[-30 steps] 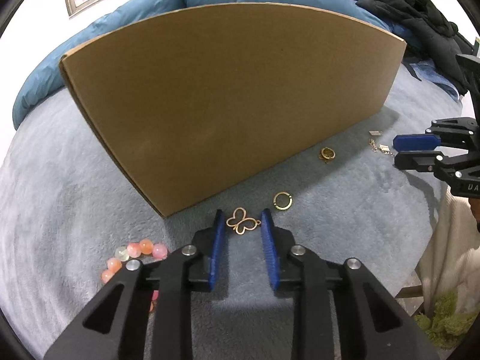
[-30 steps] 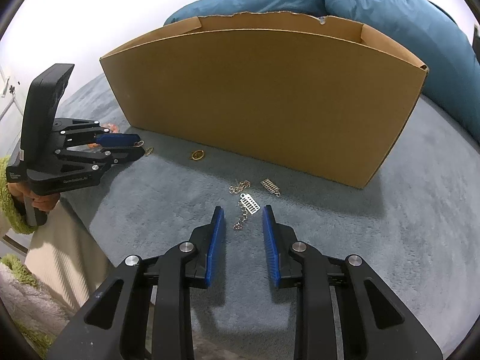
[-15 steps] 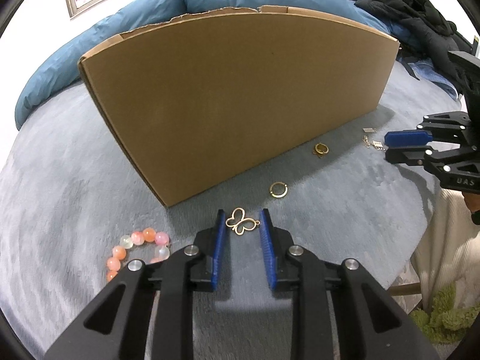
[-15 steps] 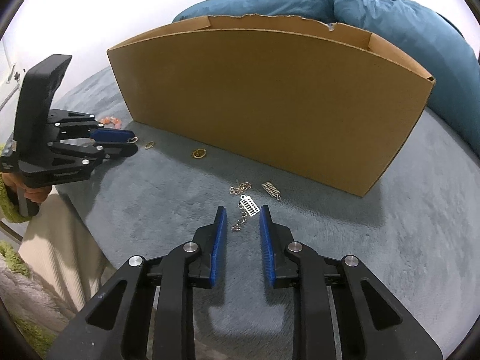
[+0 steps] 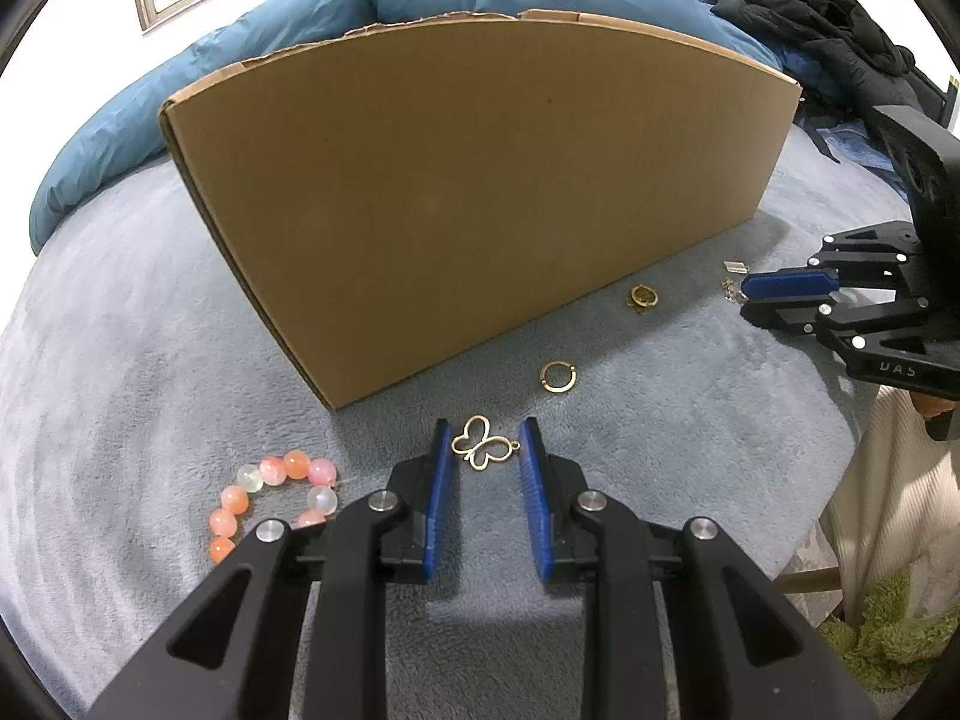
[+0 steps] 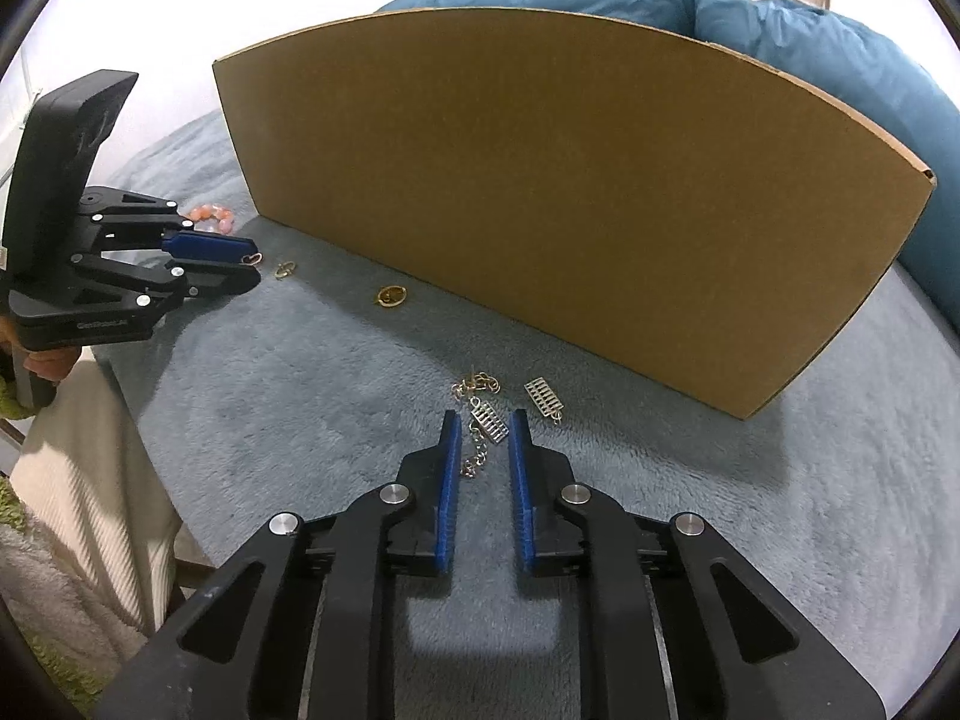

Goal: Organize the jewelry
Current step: 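Lower the left tool onto the butterfly charm while the right tool grasps a silver chain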

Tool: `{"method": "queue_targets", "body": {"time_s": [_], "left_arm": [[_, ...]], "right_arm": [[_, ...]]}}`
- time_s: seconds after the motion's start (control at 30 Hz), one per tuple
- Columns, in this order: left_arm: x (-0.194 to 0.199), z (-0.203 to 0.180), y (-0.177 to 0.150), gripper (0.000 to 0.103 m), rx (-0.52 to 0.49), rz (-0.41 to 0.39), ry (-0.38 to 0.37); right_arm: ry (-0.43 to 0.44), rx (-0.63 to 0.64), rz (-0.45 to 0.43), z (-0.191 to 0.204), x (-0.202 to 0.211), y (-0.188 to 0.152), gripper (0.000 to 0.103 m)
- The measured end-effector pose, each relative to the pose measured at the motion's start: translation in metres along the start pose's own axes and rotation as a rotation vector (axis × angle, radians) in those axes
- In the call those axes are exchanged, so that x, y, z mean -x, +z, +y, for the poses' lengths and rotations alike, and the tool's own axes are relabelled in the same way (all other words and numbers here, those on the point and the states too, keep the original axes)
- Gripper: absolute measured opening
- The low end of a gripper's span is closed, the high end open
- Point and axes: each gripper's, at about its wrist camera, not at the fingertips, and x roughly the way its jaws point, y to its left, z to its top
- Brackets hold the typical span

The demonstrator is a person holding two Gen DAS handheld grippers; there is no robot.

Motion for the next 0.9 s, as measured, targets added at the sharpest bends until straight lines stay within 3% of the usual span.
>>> {"method": "queue_targets", "body": {"time_s": [0.3,0.47,0.9], "left_arm": [[0.000,0.000,0.000,0.021,0.002,-0.001,0.000],[-0.001,0.001,-0.001,0.021,0.003,-0.002,0.000],[0.004,0.000,-0.001,0.021,0.007,-0.020,-0.002]], "right_arm": [[-0.017,-0.055,0.024,0.001,0.004,-0.005,0.013],[-0.017,-0.055,0.032,0.004,0.004,-0.003,0.002],[0.002,-0.091,-0.051,0.009,0.043,0.003,0.001]]}}
